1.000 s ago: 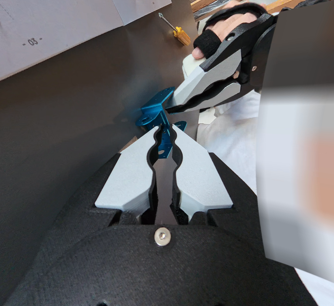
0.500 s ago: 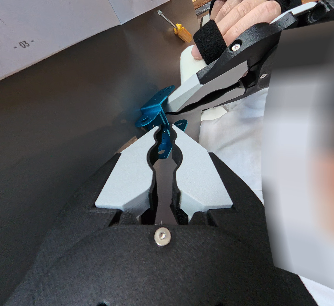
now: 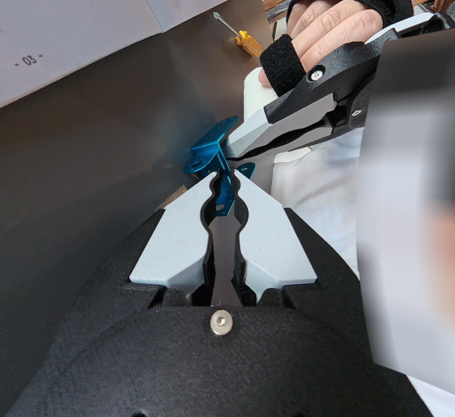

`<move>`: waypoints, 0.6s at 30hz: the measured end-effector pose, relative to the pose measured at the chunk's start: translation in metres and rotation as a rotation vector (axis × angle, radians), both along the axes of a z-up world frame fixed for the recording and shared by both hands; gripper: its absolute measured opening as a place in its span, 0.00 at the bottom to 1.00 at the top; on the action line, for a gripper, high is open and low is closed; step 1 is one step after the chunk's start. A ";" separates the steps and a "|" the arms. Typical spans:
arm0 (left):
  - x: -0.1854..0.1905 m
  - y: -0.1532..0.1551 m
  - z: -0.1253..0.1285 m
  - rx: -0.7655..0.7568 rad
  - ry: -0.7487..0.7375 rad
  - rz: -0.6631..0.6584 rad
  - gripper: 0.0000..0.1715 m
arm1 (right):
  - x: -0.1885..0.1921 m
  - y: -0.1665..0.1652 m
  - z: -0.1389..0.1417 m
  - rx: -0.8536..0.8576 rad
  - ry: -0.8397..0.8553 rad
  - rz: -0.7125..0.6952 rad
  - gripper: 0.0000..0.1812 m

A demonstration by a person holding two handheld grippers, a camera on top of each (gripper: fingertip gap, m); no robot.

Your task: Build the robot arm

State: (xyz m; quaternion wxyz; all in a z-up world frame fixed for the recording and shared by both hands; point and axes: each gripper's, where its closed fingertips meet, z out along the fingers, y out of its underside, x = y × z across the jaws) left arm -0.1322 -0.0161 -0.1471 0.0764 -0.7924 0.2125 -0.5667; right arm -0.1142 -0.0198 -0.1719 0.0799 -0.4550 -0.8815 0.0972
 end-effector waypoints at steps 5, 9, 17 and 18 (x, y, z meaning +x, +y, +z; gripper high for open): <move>0.000 0.000 0.000 0.000 0.000 0.000 0.03 | 0.001 0.001 0.000 0.011 0.021 -0.014 0.02; 0.000 0.000 0.000 0.000 -0.001 -0.001 0.03 | 0.002 0.000 0.005 -0.014 0.131 -0.058 0.02; 0.000 -0.001 0.000 -0.004 -0.004 -0.004 0.03 | -0.008 -0.007 0.022 -0.195 0.396 -0.197 0.01; 0.000 -0.001 0.000 -0.005 -0.005 -0.004 0.03 | -0.009 -0.009 0.025 -0.218 0.437 -0.204 0.01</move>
